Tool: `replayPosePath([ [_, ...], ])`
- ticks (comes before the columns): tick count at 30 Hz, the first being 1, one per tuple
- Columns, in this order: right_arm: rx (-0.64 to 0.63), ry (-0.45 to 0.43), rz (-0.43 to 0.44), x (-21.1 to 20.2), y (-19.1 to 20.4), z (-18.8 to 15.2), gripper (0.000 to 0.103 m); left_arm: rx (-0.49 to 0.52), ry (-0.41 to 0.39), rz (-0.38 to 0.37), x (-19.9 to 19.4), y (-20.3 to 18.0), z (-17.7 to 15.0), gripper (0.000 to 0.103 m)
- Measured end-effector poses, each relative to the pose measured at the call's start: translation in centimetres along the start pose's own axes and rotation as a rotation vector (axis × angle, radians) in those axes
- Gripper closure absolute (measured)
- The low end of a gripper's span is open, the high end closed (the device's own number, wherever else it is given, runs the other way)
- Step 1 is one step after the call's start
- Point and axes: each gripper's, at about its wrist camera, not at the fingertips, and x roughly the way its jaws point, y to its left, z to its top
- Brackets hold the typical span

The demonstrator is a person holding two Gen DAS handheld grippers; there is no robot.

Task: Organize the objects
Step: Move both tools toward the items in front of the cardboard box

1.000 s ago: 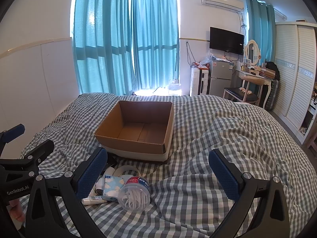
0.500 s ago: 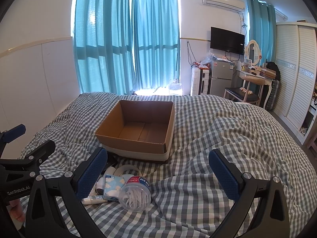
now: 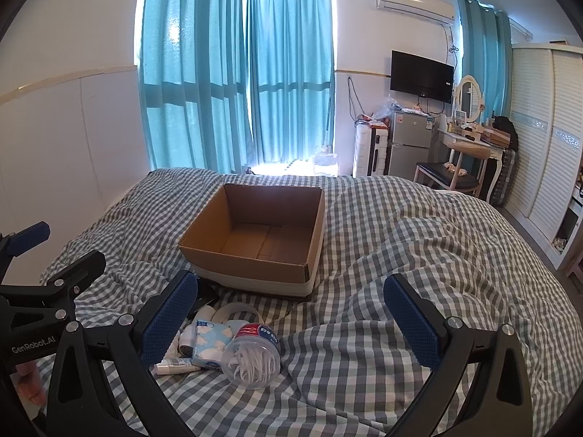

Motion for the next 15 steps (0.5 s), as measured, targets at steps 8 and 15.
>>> replayPosePath([
  [8,-0.017,0.009,0.012,0.2,0.3,0.1,0.0,-0.011,0.019,-0.007,0.1,0.3,0.1,0.0],
  [15,-0.035,0.056,0.034,2.1,1.0,-0.6,0.0,-0.009,0.086,0.019,1.9,0.6,-0.3,0.0],
])
